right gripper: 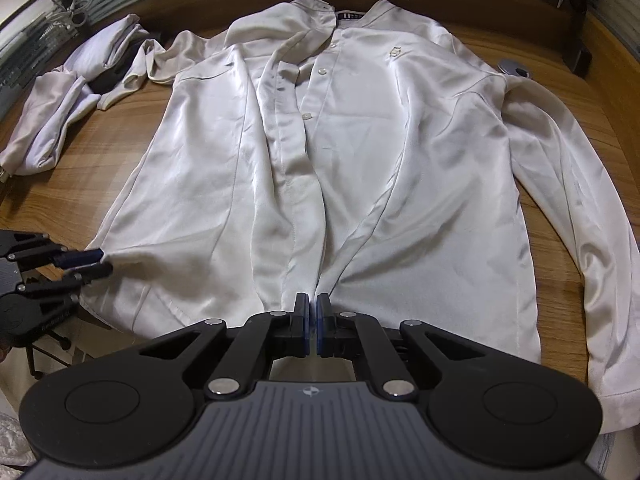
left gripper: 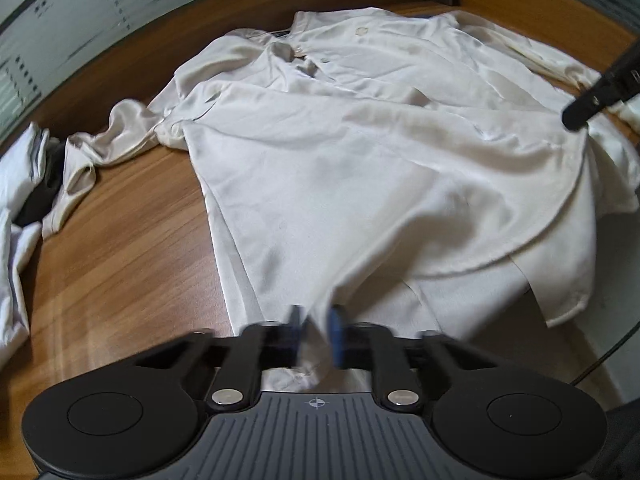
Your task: Fold clothes
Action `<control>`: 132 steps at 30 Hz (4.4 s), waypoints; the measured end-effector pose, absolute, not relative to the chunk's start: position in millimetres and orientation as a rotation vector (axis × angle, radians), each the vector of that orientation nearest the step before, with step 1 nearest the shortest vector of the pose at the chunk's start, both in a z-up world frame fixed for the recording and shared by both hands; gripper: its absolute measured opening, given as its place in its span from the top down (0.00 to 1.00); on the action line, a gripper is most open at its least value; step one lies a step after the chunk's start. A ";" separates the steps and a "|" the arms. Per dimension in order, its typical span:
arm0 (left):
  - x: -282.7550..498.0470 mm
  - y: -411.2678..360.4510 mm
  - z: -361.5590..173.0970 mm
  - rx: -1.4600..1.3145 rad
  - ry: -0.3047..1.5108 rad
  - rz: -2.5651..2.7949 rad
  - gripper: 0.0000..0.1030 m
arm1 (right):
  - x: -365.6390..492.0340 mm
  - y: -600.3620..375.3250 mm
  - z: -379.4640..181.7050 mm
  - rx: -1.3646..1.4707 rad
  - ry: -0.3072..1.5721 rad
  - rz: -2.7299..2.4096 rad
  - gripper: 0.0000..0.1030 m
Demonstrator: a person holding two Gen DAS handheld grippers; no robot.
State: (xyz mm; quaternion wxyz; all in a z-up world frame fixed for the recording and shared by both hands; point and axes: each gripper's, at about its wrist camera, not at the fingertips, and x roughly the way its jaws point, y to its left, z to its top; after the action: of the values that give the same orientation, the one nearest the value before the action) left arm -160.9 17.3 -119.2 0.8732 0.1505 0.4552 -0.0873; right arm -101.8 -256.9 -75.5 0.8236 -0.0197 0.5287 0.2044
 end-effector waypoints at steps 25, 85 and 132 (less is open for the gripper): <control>-185.3 58.7 -107.1 0.147 1.009 -0.056 0.95 | -109.1 -205.2 -104.8 -0.186 1.171 0.539 0.54; -190.2 69.9 -108.5 0.248 0.948 -0.037 0.95 | -158.7 -174.2 -113.7 -0.611 1.041 0.853 0.92; -96.2 93.5 -36.1 0.062 0.975 -0.009 0.42 | -109.0 -273.6 -41.1 0.037 1.100 0.491 0.47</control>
State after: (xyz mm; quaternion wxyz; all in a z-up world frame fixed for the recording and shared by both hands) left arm -96.2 93.5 -36.1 0.8831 0.0300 0.4682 -0.0043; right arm -109.0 -273.6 -41.1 0.8238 0.0174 0.5174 0.2308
